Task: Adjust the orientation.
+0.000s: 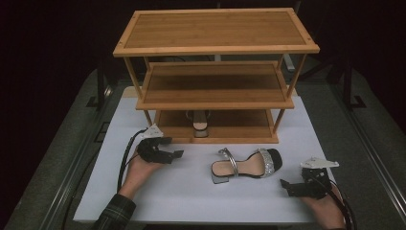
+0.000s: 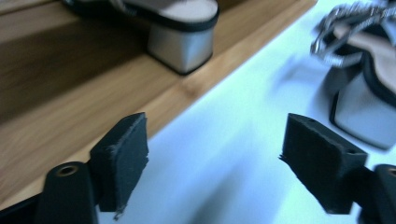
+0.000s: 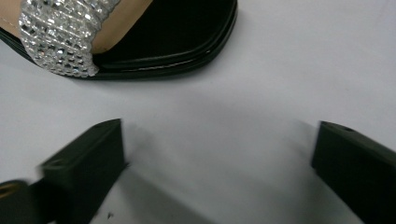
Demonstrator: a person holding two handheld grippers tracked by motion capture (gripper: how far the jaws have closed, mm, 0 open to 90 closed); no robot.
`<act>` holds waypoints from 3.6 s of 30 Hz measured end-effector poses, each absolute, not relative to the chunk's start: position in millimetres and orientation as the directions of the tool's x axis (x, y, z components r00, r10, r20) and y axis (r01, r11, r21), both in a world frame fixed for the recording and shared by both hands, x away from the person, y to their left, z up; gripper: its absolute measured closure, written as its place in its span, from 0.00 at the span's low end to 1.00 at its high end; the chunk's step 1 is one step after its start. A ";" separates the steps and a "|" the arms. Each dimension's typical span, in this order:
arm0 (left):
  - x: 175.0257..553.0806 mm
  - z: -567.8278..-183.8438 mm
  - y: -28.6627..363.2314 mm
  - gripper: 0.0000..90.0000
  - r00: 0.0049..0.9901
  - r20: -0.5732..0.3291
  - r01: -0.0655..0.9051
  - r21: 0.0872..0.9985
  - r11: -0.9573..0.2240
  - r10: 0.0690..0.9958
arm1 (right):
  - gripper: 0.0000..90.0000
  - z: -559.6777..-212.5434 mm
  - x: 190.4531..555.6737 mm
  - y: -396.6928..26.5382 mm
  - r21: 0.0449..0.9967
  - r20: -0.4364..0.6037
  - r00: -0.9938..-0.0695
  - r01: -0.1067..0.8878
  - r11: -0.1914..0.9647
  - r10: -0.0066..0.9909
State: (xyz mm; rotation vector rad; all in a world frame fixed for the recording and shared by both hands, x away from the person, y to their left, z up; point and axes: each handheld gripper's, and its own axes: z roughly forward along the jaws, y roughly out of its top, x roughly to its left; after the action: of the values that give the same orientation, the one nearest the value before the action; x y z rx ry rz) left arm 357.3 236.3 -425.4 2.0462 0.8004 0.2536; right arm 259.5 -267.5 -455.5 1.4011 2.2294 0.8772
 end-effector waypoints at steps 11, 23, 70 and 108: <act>315.5 -433.0 277.0 0.19 0.746 -0.097 0.481 0.763 -0.432 0.659 | 0.66 -432.1 255.1 -268.7 0.753 0.160 -0.475 0.626 0.204 0.865; 275.2 -450.8 309.6 0.17 0.718 -0.059 0.503 0.733 -0.458 0.694 | 0.66 -425.1 258.5 -250.5 0.779 0.277 -0.537 0.611 0.141 0.797; 273.3 -452.0 304.9 0.15 0.724 -0.001 0.483 0.715 -0.506 0.690 | 0.54 -409.6 246.6 -220.2 0.798 0.285 -0.655 0.567 0.205 0.700; 273.2 -452.1 304.6 0.15 0.724 0.001 0.482 0.715 -0.507 0.690 | 0.95 -412.1 227.5 -242.9 0.760 0.229 -0.667 0.577 0.297 0.709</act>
State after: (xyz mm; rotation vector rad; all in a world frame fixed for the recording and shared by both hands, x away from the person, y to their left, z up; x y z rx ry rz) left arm 273.2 304.6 -452.1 2.2063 0.8827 0.3731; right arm 227.5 -242.9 -412.1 1.2031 2.4047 1.3083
